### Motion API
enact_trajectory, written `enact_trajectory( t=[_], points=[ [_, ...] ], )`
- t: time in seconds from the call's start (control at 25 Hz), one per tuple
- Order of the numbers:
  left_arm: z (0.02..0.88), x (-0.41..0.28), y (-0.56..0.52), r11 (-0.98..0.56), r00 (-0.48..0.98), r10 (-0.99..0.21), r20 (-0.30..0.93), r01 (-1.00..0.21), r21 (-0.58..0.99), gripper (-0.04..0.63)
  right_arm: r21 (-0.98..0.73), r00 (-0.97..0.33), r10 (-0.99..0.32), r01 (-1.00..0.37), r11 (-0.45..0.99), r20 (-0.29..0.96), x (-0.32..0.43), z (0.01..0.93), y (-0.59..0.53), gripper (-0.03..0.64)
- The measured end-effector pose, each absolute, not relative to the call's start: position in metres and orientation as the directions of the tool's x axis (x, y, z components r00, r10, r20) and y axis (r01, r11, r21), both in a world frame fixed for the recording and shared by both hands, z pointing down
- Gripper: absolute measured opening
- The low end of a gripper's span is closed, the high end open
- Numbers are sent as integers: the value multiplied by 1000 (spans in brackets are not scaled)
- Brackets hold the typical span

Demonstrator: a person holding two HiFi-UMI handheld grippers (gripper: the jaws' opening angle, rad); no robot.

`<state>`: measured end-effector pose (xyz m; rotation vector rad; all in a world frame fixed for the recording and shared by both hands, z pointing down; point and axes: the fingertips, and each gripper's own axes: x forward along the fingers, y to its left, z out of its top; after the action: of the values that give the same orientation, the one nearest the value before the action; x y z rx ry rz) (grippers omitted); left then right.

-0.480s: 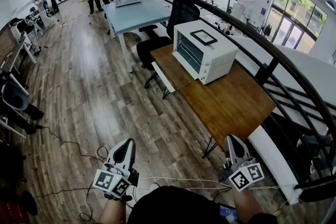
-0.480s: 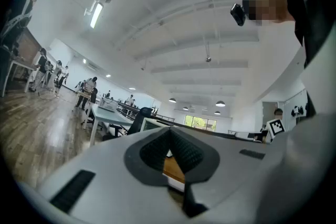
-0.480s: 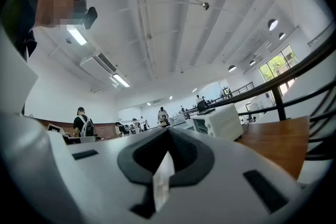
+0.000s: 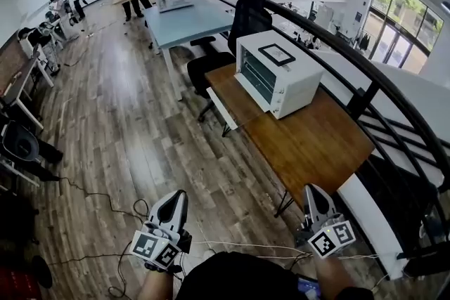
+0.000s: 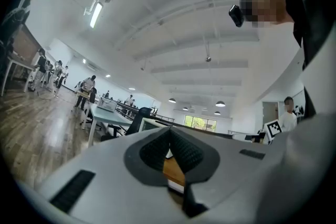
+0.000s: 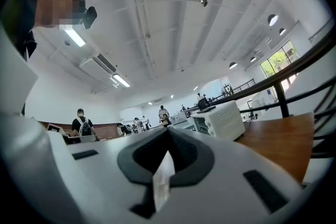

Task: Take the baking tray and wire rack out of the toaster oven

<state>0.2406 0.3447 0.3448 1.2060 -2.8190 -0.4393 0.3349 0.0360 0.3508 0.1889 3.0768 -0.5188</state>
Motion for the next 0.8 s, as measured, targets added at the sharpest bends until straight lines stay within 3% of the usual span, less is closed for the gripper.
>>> enact_trajectory(
  t=[0.24, 0.28, 0.36, 0.44, 0.72, 0.8],
  points=[
    [351, 232, 342, 674, -708, -705, -50, -690, 263, 14, -347, -992, 114, 126, 929, -57, 329, 353, 33, 0],
    [351, 232, 341, 678, -711, -702, -49, -687, 260, 22, -336, -990, 126, 139, 932, -61, 330, 351, 34, 29],
    [349, 233, 339, 681, -713, -700, -48, -686, 256, 190, -298, -986, 147, 162, 941, -72, 333, 347, 37, 194],
    [346, 236, 337, 685, -716, -697, -50, -685, 248, 243, -265, -986, 144, 161, 951, -82, 337, 342, 39, 253],
    [354, 225, 312, 696, -724, -688, -49, -677, 238, 327, -220, -986, 137, 155, 963, -93, 323, 347, 27, 378],
    [354, 227, 308, 697, -725, -688, -42, -675, 240, 328, -234, -986, 140, 159, 959, -94, 323, 349, 24, 382]
  ],
)
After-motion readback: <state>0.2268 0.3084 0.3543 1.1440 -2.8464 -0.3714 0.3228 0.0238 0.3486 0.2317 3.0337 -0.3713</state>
